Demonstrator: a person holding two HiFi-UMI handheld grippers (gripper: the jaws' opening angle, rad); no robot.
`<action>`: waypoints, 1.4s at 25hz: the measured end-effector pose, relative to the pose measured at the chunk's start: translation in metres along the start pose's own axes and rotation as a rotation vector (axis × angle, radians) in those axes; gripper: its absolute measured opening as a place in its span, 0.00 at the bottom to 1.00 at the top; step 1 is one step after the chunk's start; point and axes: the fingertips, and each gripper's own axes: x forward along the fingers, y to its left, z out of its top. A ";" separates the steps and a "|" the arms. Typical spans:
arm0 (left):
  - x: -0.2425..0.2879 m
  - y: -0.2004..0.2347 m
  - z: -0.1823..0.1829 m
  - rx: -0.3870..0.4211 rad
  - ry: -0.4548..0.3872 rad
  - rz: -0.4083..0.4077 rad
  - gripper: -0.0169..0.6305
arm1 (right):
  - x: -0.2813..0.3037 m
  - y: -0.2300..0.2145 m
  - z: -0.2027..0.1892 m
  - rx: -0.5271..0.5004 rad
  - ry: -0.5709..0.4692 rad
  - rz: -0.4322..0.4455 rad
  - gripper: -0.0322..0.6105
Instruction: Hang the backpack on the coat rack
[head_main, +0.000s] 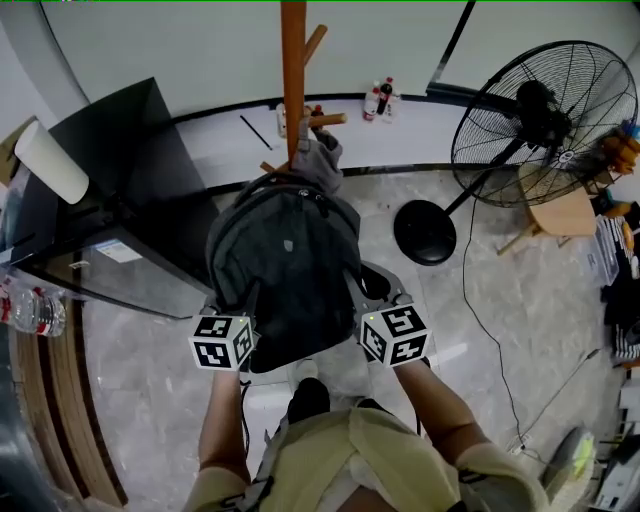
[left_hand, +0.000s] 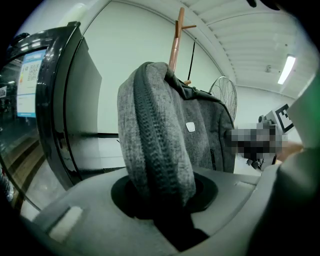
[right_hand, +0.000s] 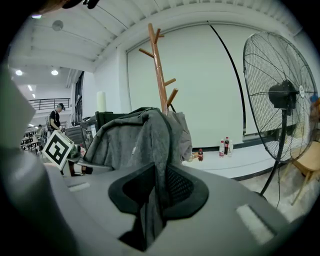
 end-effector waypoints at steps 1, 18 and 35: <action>0.002 0.002 -0.001 -0.001 0.003 -0.004 0.19 | 0.002 0.000 -0.001 0.001 0.004 -0.005 0.15; 0.034 0.029 -0.010 0.007 0.056 -0.059 0.19 | 0.030 0.002 -0.019 0.026 0.053 -0.049 0.15; 0.069 0.045 -0.020 0.027 0.008 -0.056 0.21 | 0.055 -0.014 -0.041 0.013 0.110 -0.083 0.15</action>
